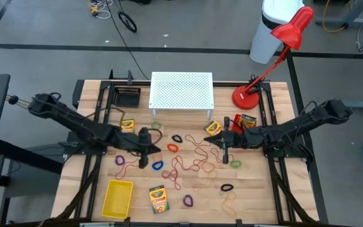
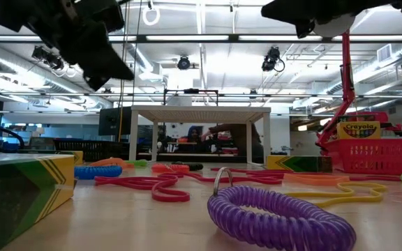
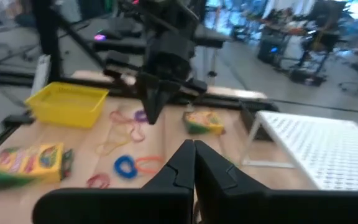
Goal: Pick & Place Office Desk Supplies
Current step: Put the blue spring rubber band into the black bin
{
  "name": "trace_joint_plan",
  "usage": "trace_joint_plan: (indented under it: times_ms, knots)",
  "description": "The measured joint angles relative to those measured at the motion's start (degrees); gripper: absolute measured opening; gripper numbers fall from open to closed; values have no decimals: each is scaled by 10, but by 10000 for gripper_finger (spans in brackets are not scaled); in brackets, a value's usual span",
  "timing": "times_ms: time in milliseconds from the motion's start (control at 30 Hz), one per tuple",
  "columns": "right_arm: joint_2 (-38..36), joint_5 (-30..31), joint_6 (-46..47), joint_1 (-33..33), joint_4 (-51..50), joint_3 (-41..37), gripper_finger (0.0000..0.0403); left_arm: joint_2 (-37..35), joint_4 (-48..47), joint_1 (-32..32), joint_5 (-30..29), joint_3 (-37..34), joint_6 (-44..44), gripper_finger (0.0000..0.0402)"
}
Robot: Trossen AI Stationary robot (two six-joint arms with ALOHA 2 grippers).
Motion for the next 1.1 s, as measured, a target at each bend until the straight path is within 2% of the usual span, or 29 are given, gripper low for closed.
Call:
trace_joint_plan:
  times_ms: [167, 333, 600, 800, 967, 1100]
  knots:
    - [0, -6, 4, 0, 9, -36, 5, 61, -98, -53, 2, 55, -121, 43]
    - [0, -6, 0, 0, 55, -72, 10, 130, -165, -96, 2, 111, -190, 80]
    - [0, -11, -16, 0, 68, -77, 11, 235, -195, -105, 33, 170, -273, 130]
    - [0, -5, 0, 0, 72, -77, 12, 248, -196, -97, 21, 183, -282, 179]
    - [7, 1, 17, -1, 120, -77, 12, 265, -246, -77, 46, 182, -271, 212]
    - [22, -45, -15, 0, 144, -77, 12, 289, -220, -50, 85, 184, -209, 215]
